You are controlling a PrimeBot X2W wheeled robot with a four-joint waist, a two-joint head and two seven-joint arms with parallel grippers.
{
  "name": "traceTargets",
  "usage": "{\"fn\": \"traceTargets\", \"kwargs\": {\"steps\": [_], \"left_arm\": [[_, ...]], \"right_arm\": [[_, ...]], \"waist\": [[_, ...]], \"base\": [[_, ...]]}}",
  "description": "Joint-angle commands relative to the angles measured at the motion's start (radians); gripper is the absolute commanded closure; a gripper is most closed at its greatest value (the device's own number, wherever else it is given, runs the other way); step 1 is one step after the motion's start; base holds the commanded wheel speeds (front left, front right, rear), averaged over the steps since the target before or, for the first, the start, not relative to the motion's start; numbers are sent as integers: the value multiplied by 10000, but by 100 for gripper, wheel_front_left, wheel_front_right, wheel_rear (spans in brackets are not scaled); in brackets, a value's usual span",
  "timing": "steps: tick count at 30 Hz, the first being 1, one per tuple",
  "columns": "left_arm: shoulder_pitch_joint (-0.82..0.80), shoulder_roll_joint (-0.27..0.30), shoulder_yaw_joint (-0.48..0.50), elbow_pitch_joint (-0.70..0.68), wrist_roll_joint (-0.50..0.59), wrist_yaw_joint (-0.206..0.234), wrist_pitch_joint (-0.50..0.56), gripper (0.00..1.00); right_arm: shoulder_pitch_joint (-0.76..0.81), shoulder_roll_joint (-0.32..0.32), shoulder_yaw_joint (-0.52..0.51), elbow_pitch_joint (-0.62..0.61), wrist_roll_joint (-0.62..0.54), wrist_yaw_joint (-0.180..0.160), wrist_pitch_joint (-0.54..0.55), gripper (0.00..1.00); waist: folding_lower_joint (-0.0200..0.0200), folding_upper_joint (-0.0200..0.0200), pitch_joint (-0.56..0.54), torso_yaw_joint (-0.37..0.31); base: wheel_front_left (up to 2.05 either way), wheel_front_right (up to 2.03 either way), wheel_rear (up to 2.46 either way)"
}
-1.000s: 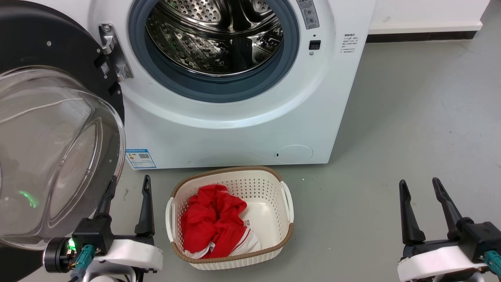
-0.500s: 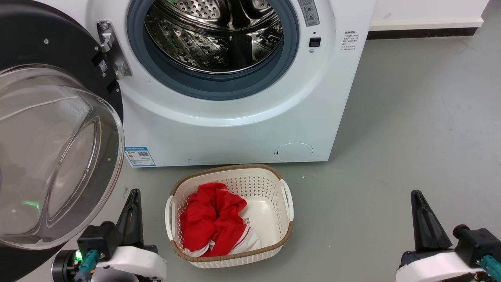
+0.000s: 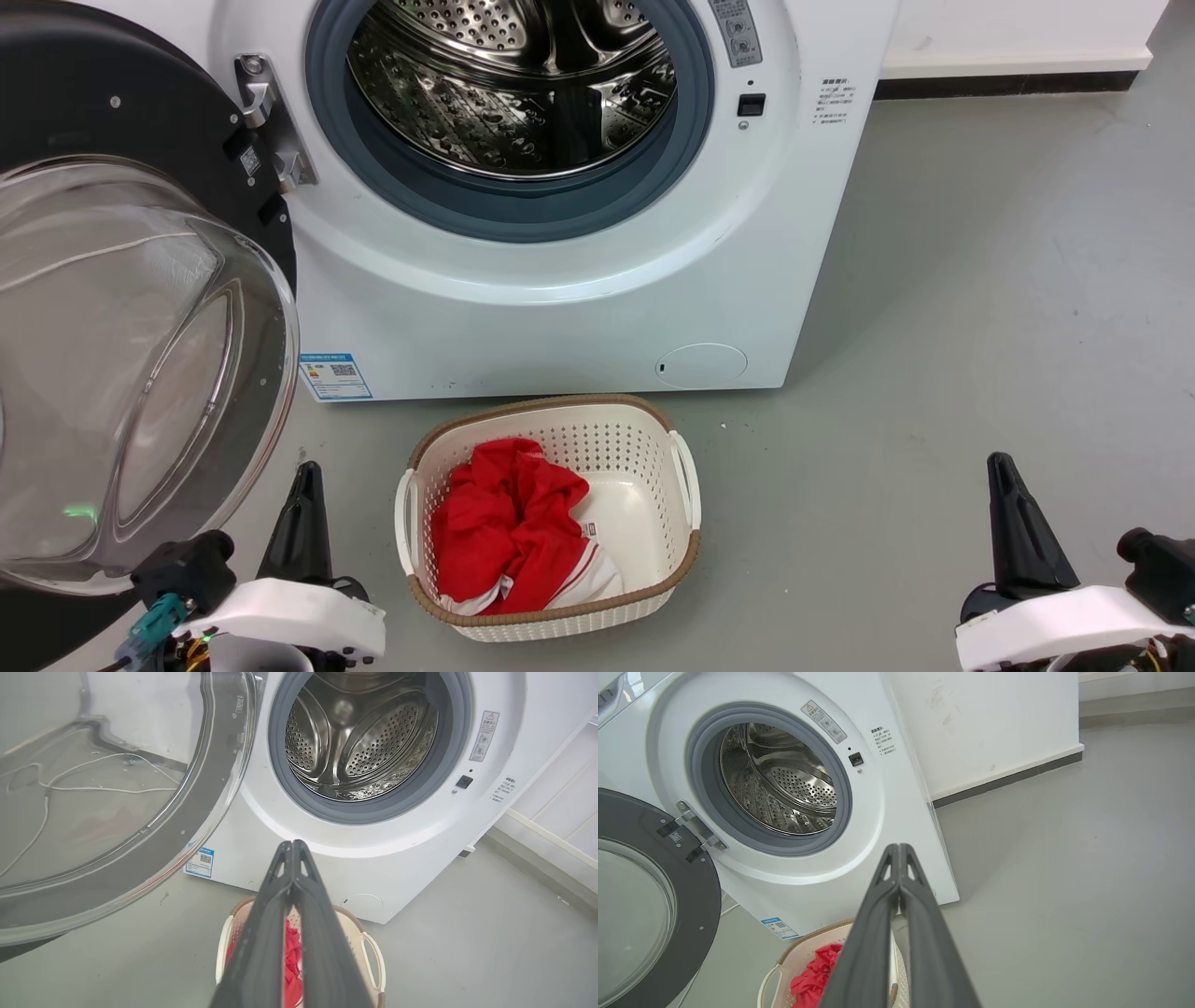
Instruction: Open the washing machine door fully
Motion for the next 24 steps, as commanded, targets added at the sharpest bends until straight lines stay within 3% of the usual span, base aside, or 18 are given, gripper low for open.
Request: {"fn": "traceTargets", "kwargs": {"steps": [1,24], "left_arm": [[-293,0,89,-110,-407,-54,70,100],[-480,-171,364,108,-3938,-339,944,100]], "right_arm": [[-267,-88,15,-84,459,-1,69,100],[-664,-202,-10,403,4240,-2,757,100]], "waist": [[0,0,-6,1],[0,0,-100,18]], "base": [[0,0,0],[0,0,0]]}}
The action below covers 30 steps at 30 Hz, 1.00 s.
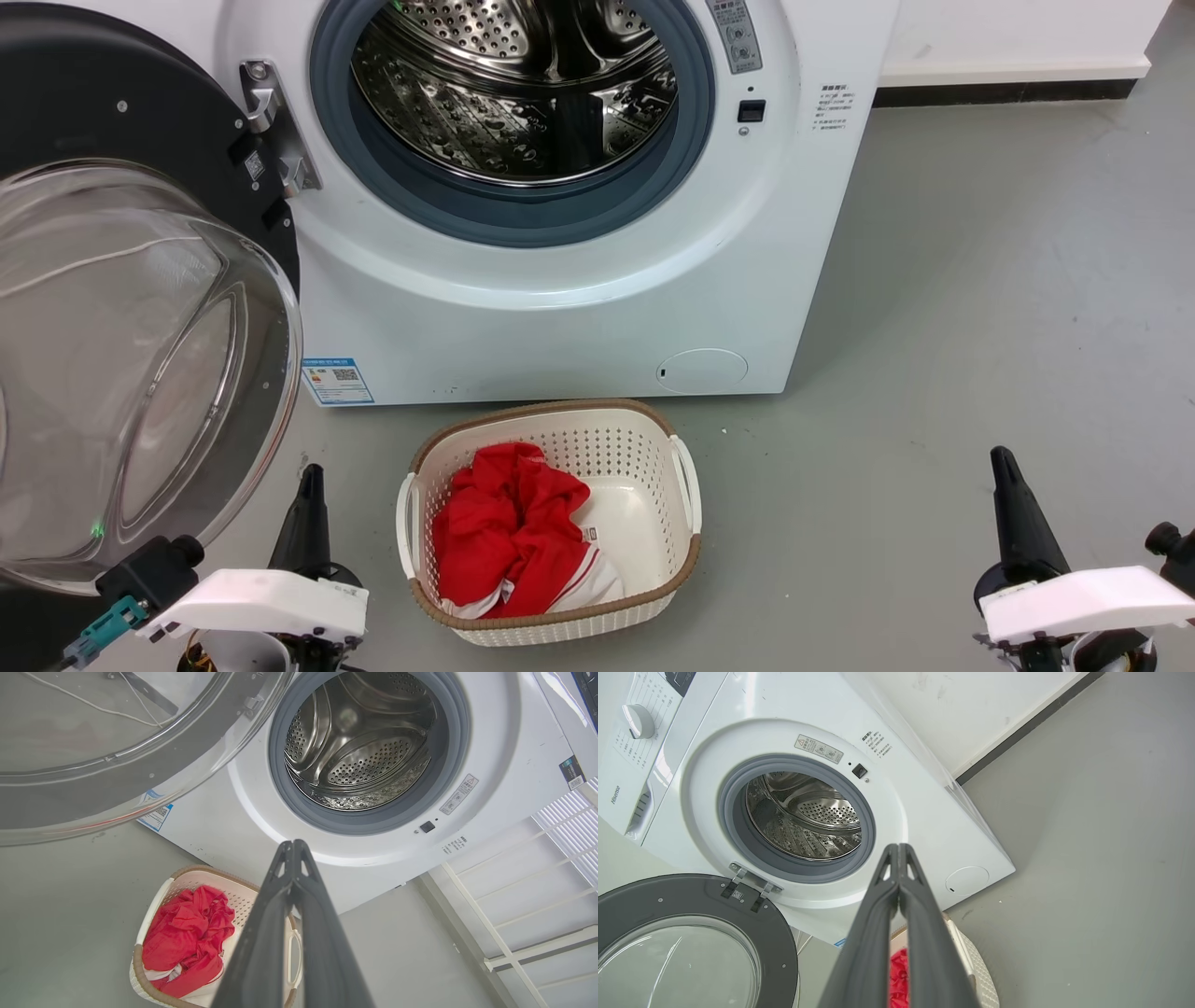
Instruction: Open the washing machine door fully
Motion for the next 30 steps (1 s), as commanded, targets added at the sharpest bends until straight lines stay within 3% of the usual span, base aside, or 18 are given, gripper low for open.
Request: {"fn": "traceTargets", "kwargs": {"steps": [1,30], "left_arm": [[-277,27,79,-70,-351,-67,85,100],[-466,-154,359,161,-3728,-352,942,100]], "right_arm": [[-247,-97,-19,-29,400,0,80,100],[-632,-120,-150,447,3933,-1,831,100]], "waist": [[0,0,-7,1],[0,0,-126,24]], "base": [[0,0,0],[0,0,0]]}}
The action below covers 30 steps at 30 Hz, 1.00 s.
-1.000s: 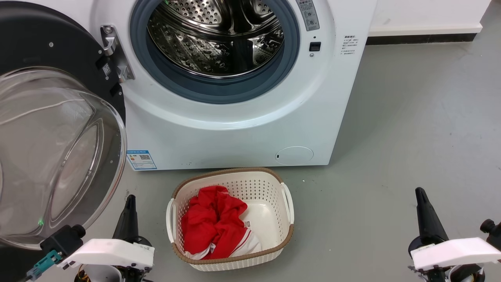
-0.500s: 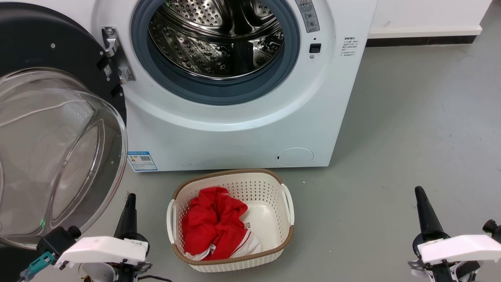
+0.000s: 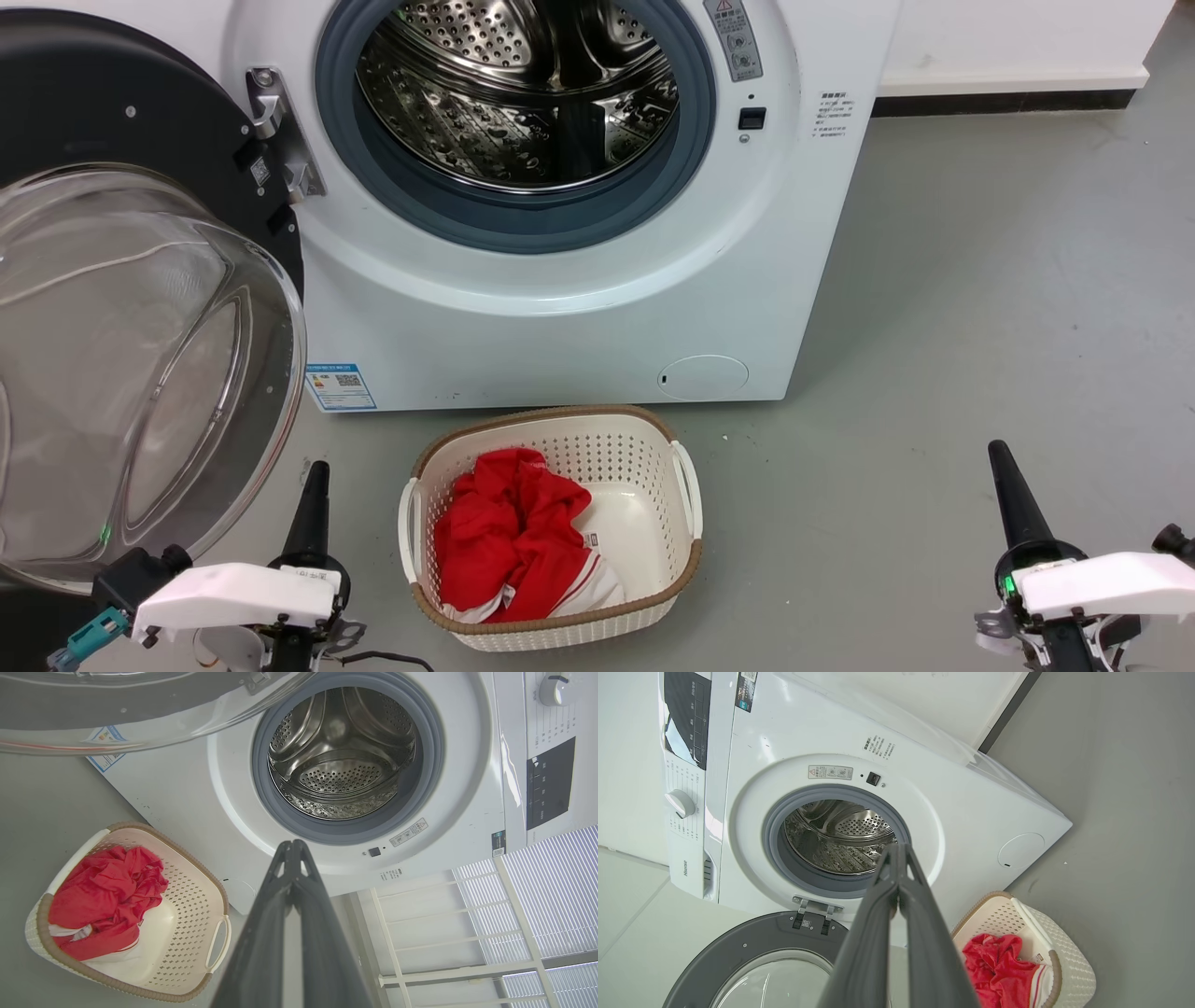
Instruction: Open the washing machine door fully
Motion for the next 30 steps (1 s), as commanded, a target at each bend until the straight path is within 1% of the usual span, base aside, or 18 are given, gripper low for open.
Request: {"fn": "traceTargets", "kwargs": {"steps": [1,30], "left_arm": [[-257,-17,64,-32,-311,-96,88,100],[-379,-144,259,153,-2822,-285,715,100]], "right_arm": [[-245,-64,-27,-15,347,-1,75,100],[-514,-24,-192,354,2918,-1,685,100]], "waist": [[0,0,-8,2],[0,0,-123,23]], "base": [[0,0,0],[0,0,0]]}}
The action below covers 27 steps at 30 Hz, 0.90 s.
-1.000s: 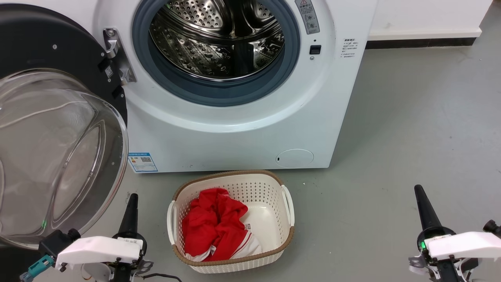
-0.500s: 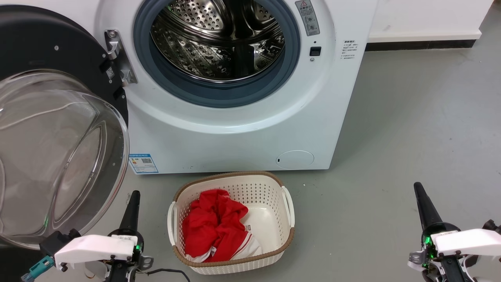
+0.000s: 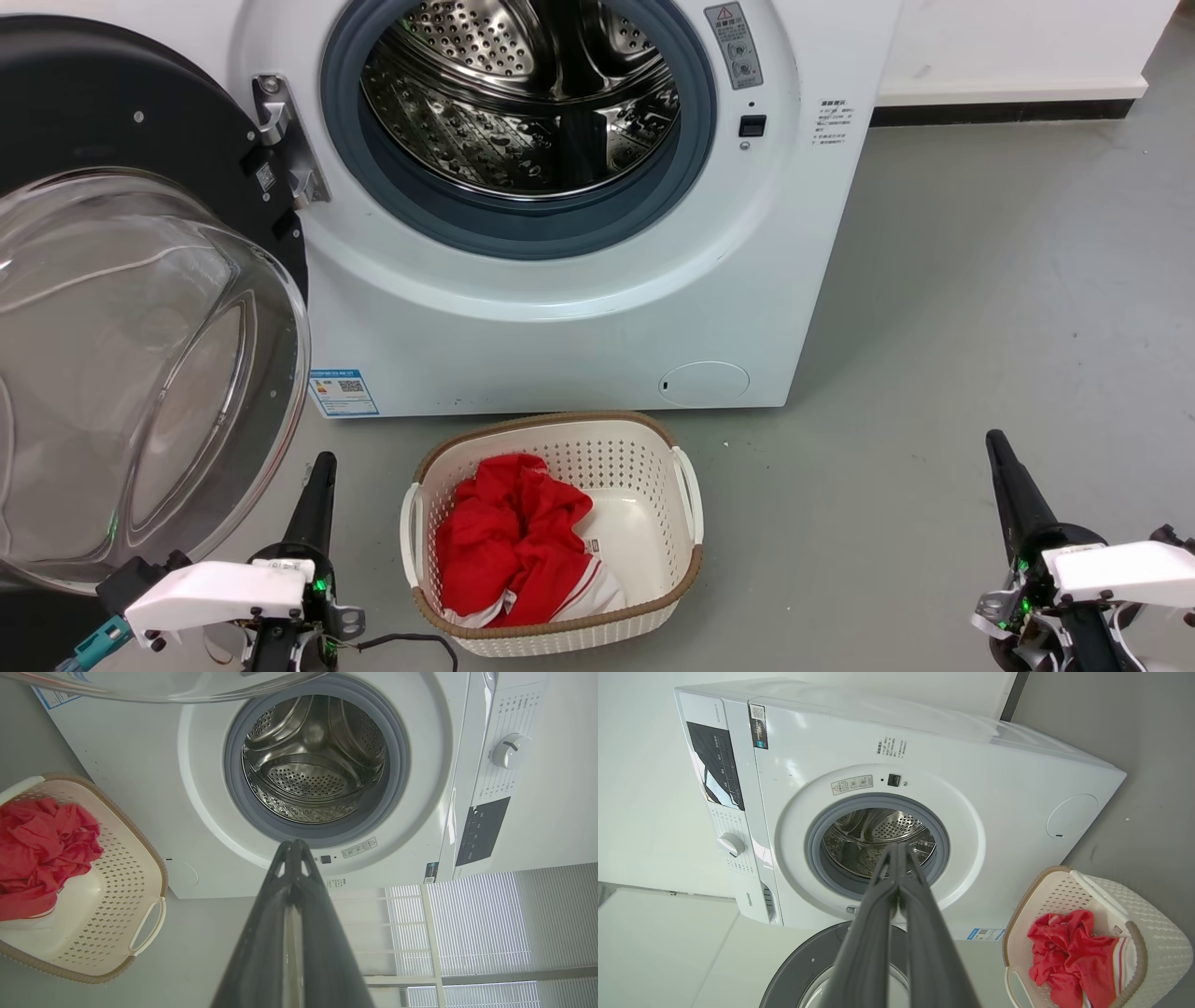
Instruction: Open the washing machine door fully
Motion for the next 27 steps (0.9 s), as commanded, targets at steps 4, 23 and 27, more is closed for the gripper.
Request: {"fn": "traceTargets", "kwargs": {"steps": [4,23,27], "left_arm": [[-199,-17,48,26,-430,-73,111,100],[-241,-97,168,124,-1799,-173,448,100],[-248,-104,177,133,-1929,-190,498,100]], "right_arm": [[-197,-14,-49,40,462,0,106,100],[-326,30,-158,260,1847,0,468,100],[-363,40,-176,274,1964,0,506,100]], "waist": [[0,0,-17,4],[0,0,-95,18],[0,0,-106,20]], "base": [[0,0,0],[0,0,0],[0,0,0]]}}
